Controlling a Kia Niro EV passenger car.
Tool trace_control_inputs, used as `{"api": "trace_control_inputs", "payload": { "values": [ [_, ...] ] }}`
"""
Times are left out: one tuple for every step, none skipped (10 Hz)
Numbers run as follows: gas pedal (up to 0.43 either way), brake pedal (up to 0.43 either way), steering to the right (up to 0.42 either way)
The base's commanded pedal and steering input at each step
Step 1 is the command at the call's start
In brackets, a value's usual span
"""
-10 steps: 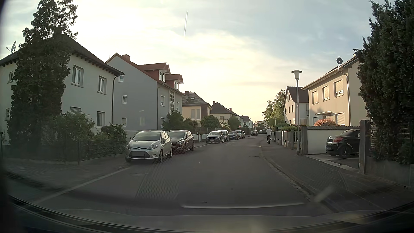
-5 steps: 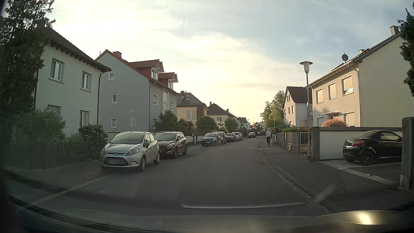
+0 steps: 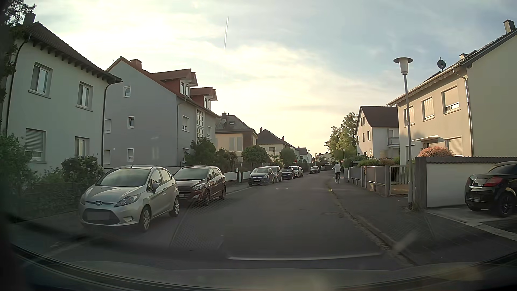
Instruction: Follow the waypoints while adhering to traffic rules and regulations
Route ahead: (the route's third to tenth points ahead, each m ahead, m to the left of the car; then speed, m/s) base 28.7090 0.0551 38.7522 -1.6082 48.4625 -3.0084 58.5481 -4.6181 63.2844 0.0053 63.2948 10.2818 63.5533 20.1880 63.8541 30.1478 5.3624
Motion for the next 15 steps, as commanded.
{"api": "trace_control_inputs", "payload": {
  "values": [
    [0.13,0.03,0.005],
    [0.13,0.03,0.005],
    [0.13,0.03,0.005],
    [0.13,0.037,0.005],
    [0.13,0.03,0.005],
    [0.13,0.03,0.005],
    [0.13,0.03,0.005],
    [0.13,0.03,0.005],
    [0.13,0.03,0.005],
    [0.118,0.03,0.005],
    [0.118,0.03,0.005],
    [0.11,0.03,0.005],
    [0.11,0.03,0.005],
    [0.11,0.03,0.005],
    [0.11,0.03,0.005]
  ]
}}
